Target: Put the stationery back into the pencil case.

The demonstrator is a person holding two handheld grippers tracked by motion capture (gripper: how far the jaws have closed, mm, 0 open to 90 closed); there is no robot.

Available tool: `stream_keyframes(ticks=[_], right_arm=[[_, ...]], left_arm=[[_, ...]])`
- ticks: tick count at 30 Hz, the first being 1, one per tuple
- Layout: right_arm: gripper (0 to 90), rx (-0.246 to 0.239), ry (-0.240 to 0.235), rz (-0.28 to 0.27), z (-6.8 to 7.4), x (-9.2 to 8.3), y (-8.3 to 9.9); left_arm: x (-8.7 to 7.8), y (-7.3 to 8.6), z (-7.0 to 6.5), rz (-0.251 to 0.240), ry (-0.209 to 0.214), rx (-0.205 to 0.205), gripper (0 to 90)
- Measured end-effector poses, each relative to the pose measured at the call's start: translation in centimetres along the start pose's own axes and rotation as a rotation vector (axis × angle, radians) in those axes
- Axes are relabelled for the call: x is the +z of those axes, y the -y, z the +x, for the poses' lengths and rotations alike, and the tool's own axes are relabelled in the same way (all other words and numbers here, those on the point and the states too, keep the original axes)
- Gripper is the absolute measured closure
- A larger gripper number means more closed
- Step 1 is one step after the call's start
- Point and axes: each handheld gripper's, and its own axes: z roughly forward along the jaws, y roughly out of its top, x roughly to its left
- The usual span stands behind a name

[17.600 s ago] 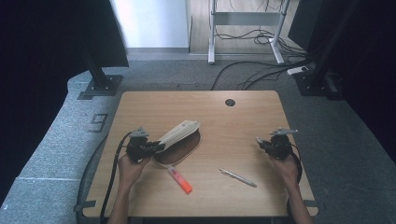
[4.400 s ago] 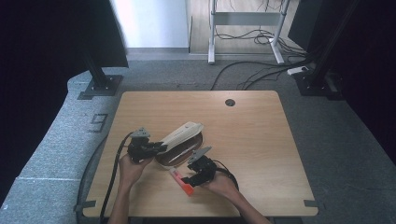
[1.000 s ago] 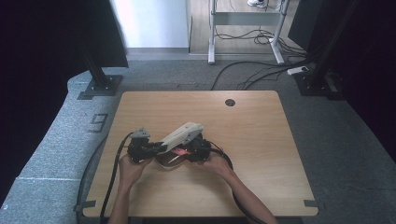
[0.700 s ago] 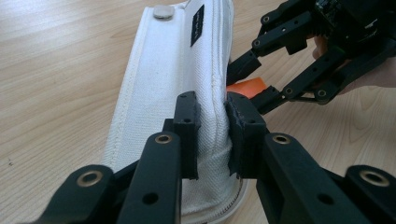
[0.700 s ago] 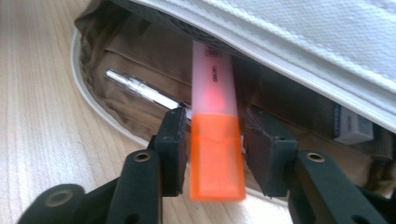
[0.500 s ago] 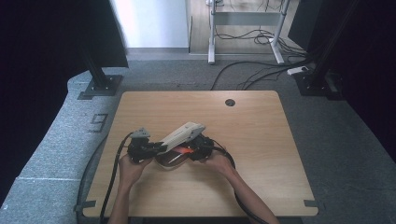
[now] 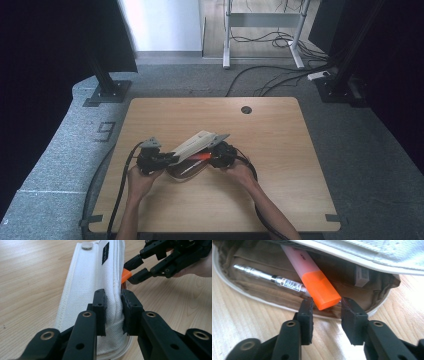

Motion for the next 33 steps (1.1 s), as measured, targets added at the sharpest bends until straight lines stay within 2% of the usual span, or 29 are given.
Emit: stream_keyframes(ticks=[10, 19, 33], right_arm=[[72.4, 0.025, 0.025, 0.012, -1.1, 1.0, -0.5], [74.9, 0.048, 0.027, 0.005, -1.7, 1.8, -1.1], [58.9, 0.056, 0.029, 0.002, -2.2, 0.4, 0.5]], left_arm=[[0.0, 0.0, 0.0, 0.002, 0.001, -0.002, 74.3], [0.2, 0.1, 0.0, 0.007, 0.006, -0.003, 73.7], [1.1, 0.5, -0.4, 0.052, 0.037, 0.004, 67.8]])
